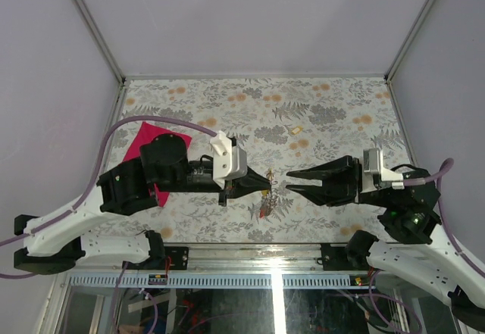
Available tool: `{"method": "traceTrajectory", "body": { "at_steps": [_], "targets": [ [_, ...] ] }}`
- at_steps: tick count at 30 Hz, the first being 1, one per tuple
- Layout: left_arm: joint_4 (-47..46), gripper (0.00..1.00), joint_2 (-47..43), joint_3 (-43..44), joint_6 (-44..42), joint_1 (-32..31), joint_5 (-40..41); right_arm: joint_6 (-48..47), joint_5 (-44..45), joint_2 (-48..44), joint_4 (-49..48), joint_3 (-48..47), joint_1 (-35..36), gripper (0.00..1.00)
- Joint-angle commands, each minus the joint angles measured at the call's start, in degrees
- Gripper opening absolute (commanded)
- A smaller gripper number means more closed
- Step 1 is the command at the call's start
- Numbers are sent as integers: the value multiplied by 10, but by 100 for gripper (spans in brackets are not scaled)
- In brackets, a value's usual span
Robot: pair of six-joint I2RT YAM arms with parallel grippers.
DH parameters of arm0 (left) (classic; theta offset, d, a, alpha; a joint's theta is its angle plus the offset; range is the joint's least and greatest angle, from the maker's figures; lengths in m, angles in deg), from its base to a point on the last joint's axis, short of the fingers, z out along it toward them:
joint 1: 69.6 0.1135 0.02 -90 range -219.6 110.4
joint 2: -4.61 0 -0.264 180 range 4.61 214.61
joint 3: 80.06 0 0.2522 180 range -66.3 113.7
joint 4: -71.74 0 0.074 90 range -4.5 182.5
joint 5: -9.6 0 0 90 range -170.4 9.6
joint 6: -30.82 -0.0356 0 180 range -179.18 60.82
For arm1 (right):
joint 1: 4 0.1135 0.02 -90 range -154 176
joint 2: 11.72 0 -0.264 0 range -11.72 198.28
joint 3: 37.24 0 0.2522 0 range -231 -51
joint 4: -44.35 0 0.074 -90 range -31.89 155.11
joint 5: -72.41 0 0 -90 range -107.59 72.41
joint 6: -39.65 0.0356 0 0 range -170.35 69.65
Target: Put the keys on the keyring
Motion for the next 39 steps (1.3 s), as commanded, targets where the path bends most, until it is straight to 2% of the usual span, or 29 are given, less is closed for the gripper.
{"method": "traceTrajectory", "body": {
  "at_steps": [1,7,12,20,28,35,39],
  "targets": [
    [193,0,39,98,-69,-3,14,-68,13,1,128,-45,1,35],
    [398,0,147,232,-122,-3,38,-88,8,16,150,-34,1,38],
    [482,0,204,303,-136,-5,79,-88,-5,21,97,5,2,40],
    [502,0,225,332,-140,-12,97,-83,-33,45,30,48,1,42],
    [501,0,234,331,-141,-19,99,-74,-60,78,-7,47,1,43],
    [501,0,237,332,-141,-23,100,-73,-80,94,3,38,2,34],
    [501,0,237,331,-142,-24,100,-73,-83,98,7,37,1,25]
  ]
}}
